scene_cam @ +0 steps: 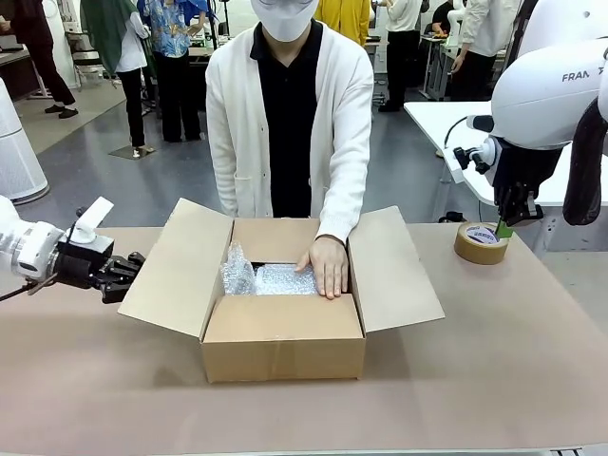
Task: Wrap the clocks to prevent damage.
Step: Push the right (or left) flap of the Package Box to close it.
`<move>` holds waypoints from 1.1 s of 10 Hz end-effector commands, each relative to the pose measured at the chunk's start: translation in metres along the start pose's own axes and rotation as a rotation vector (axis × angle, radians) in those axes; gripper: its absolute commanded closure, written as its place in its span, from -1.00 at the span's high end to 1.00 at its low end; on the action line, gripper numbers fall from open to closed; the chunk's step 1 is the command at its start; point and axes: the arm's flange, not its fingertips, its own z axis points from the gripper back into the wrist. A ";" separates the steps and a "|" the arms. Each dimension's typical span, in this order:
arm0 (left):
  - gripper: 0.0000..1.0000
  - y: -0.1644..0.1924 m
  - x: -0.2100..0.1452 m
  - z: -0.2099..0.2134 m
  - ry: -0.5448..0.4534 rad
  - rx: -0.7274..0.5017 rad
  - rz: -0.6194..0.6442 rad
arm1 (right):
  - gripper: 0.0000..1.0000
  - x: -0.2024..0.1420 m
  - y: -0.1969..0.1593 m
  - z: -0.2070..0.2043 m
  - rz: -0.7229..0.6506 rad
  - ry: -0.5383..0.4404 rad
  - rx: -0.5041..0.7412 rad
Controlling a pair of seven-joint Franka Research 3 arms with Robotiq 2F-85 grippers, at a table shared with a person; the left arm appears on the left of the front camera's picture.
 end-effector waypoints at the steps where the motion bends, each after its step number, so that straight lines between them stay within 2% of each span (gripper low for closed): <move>1: -0.99 0.021 0.013 0.008 -0.097 -0.007 -0.076 | -0.98 -0.001 0.000 -0.002 0.004 -0.006 -0.007; 4: -0.99 0.016 0.035 0.004 -0.187 0.038 -0.135 | -0.98 -0.001 0.000 -0.002 0.004 -0.006 -0.007; 6: -0.99 0.028 0.058 -0.010 -0.178 0.001 -0.151 | -0.98 -0.001 0.000 -0.002 0.004 -0.006 -0.007; 8: -0.99 0.028 0.059 -0.037 -0.165 -0.016 -0.150 | -0.98 -0.001 0.000 -0.002 0.004 -0.006 -0.007; 11: -0.99 0.047 0.075 -0.069 -0.107 -0.015 -0.152 | -0.98 -0.001 0.000 -0.002 0.004 -0.006 -0.007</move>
